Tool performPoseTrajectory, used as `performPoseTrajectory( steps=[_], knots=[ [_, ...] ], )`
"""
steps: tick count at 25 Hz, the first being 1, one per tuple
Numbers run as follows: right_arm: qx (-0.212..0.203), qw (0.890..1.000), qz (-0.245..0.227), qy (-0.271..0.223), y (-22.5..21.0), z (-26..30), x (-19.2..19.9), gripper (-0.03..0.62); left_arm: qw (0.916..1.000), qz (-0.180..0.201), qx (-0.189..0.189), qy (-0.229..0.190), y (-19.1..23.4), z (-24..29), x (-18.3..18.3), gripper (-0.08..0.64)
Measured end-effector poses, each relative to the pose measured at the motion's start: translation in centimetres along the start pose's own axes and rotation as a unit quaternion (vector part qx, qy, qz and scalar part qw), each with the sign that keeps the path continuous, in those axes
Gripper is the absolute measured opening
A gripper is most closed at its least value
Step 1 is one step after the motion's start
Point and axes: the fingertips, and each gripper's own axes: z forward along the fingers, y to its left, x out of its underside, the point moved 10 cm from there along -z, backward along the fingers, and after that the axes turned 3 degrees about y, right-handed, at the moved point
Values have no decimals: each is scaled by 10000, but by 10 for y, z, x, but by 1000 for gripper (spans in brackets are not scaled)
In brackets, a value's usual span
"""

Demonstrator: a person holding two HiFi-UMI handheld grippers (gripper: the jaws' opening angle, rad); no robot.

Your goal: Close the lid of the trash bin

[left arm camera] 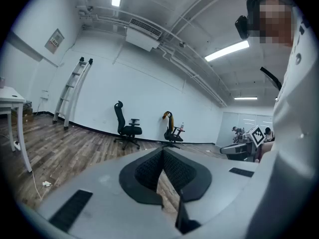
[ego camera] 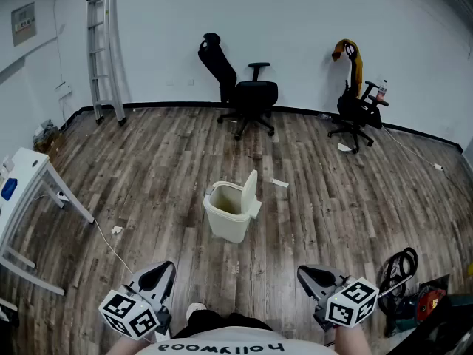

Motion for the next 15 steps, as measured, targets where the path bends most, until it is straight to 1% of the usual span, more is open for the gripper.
performPoseTrajectory(
  steps=[6,9,11,12,14,15],
  knots=[
    [20,10000,12,-13,-1,4,0,11,10000,27,5,-28,4,4,-2,7],
    [23,9994,194,-289,-7,0,-2,11,10000,2,7,-21,4,10,-2,8],
    [119,9974,480,-533,-17,-2,3,11,10000,3,48,-2,4,15,-2,8],
    [229,9959,691,-545,-25,-3,11,11,10000,5,77,21,3,18,-1,8],
    [555,9898,1292,-236,-42,-4,45,11,9999,-6,129,83,1,23,1,8],
    [719,9838,1642,-17,-46,-7,67,11,9998,-13,156,108,0,25,2,8]
  ],
)
